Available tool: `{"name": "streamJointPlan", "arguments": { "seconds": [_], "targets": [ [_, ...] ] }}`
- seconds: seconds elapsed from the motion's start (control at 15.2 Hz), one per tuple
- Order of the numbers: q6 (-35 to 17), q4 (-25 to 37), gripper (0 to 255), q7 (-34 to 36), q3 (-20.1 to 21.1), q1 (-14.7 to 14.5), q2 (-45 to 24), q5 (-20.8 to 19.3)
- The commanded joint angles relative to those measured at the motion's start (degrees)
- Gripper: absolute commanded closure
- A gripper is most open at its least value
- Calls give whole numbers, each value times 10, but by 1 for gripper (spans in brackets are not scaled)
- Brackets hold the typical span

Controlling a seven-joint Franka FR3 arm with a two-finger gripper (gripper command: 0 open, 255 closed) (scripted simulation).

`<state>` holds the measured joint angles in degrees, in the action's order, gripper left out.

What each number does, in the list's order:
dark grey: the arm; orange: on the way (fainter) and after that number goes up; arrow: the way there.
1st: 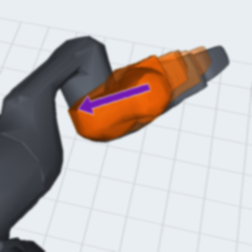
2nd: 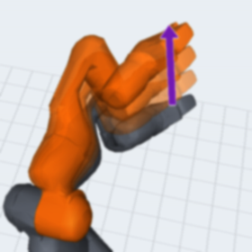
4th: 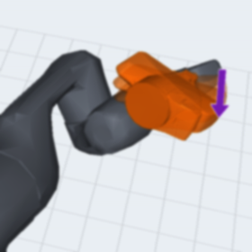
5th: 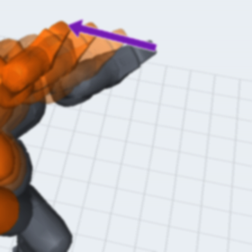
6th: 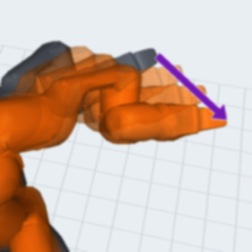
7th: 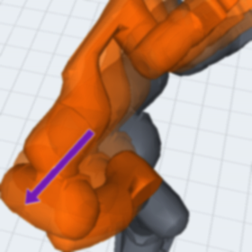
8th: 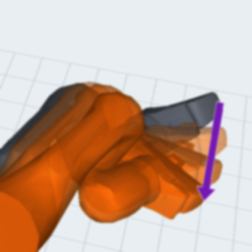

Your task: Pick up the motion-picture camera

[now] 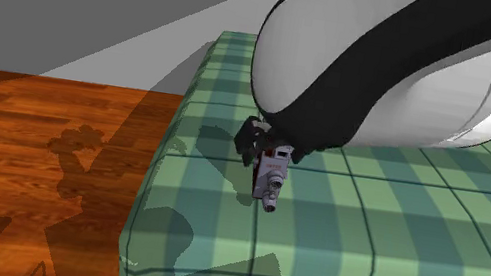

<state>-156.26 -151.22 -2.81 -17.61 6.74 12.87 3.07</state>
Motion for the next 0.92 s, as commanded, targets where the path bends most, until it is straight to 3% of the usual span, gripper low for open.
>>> {"name": "streamJointPlan", "arguments": {
  "seconds": [0.0, 0.13, 0.33, 0.4, 0.59, 0.86],
  "targets": [
    [-40, 11, 0, -26, -19, -9, -46, 32],
    [-76, 25, 0, -69, -38, -23, -95, 89],
    [-117, 59, 0, -174, -42, -30, -172, 225],
    [-126, 73, 0, -214, -31, -21, -198, 277],
    [-152, 122, 0, -313, 31, 42, -271, 400],
    [-173, 141, 0, -369, 81, 86, -306, 460]
  ]
}}
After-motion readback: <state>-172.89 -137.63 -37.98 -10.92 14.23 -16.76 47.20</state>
